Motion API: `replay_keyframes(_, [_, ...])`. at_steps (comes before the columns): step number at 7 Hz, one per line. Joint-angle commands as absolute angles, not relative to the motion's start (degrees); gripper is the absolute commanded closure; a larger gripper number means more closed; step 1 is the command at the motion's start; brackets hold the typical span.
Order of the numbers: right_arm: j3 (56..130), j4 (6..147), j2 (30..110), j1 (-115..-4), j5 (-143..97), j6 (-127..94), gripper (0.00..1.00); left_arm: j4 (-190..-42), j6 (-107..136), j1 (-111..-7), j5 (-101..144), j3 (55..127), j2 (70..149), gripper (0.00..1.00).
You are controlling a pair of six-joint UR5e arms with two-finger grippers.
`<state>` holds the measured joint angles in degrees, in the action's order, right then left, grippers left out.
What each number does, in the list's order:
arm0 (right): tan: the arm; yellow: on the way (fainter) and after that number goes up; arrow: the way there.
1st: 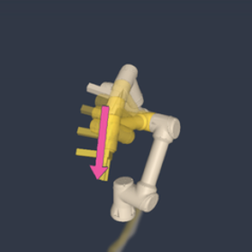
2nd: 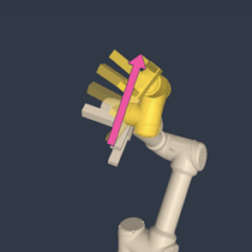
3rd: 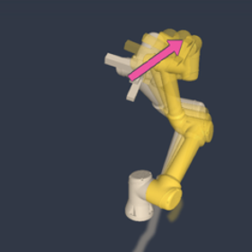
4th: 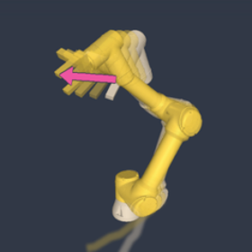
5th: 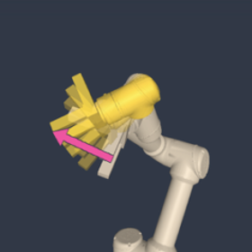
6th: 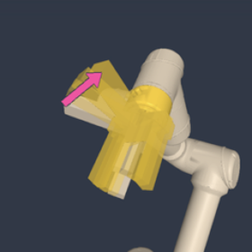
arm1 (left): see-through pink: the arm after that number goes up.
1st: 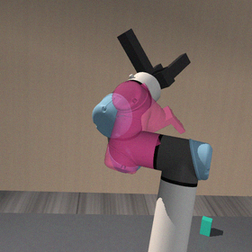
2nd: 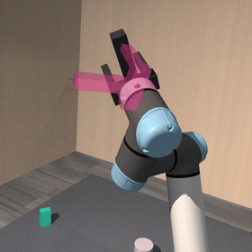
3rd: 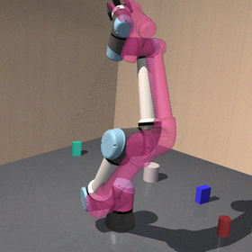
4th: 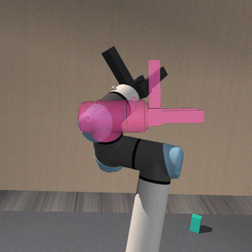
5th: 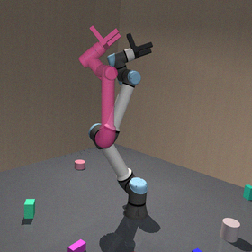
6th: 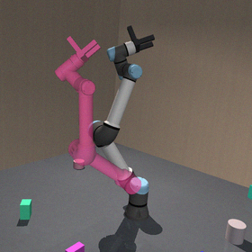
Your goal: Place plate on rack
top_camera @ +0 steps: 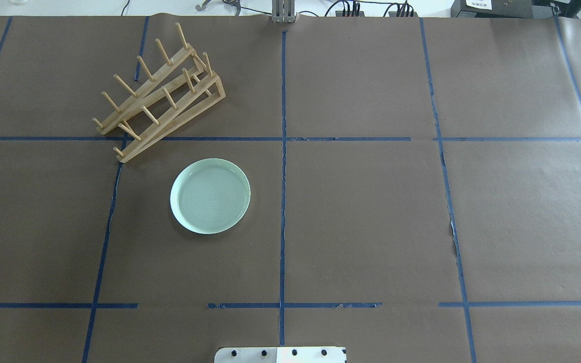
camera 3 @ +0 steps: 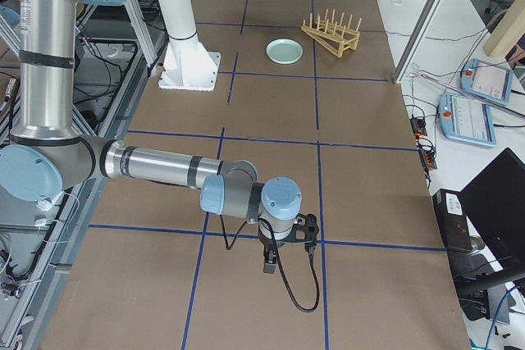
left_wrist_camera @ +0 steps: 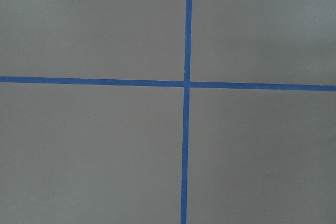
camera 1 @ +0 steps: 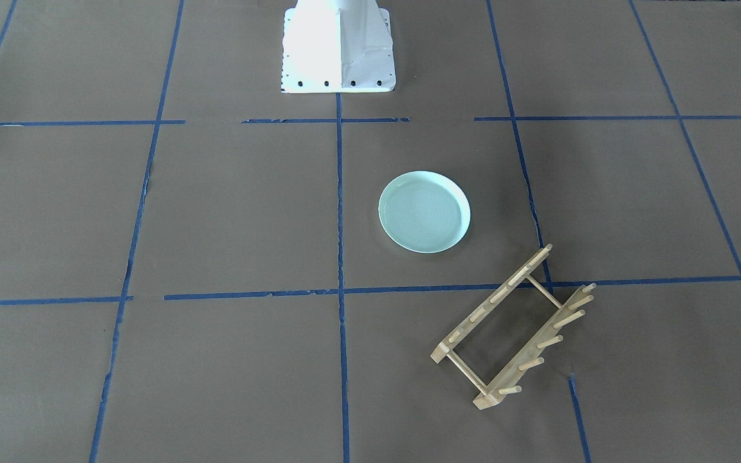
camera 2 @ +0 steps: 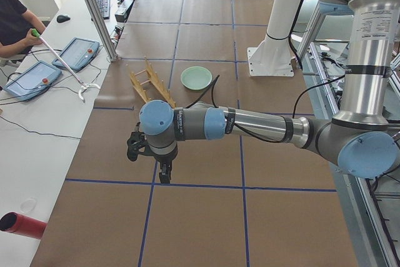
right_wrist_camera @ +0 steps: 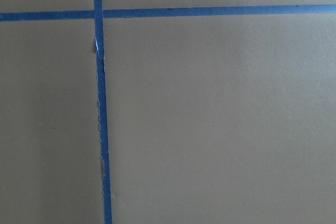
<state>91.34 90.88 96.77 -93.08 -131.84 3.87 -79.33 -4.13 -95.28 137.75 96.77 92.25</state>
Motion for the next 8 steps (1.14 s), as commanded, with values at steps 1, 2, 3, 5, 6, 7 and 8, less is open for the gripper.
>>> replay_keyframes(1, [91.41,90.88,96.77,-93.08,-131.84,3.87,0.00,-79.71,-4.39,-95.27,137.64,96.68,92.72,0.00])
replay_keyframes(2, [91.32,90.88,96.77,-93.08,-131.84,3.87,0.00,-79.89,-4.39,-95.27,137.29,97.03,92.64,0.00])
replay_keyframes(3, [91.32,90.88,96.77,-93.08,-131.84,3.87,0.00,-79.98,-4.31,-95.27,137.55,97.38,92.64,0.00])
replay_keyframes(5, [91.32,90.88,96.77,-93.08,-131.84,3.87,0.00,-82.86,-4.05,-95.19,137.73,97.12,92.55,0.00])
replay_keyframes(6, [91.32,90.88,96.77,-93.08,-131.84,3.87,0.00,-83.58,-4.91,-95.27,136.07,97.03,91.07,0.00])
replay_keyframes(7, [91.32,90.88,96.77,-93.08,-131.84,3.87,0.00,-86.19,-4.66,-95.45,136.49,98.68,87.57,0.00])
replay_keyframes(8, [91.32,90.88,96.77,-93.08,-131.84,3.87,0.00,-94.23,-4.57,-95.01,137.19,96.79,87.10,0.00])
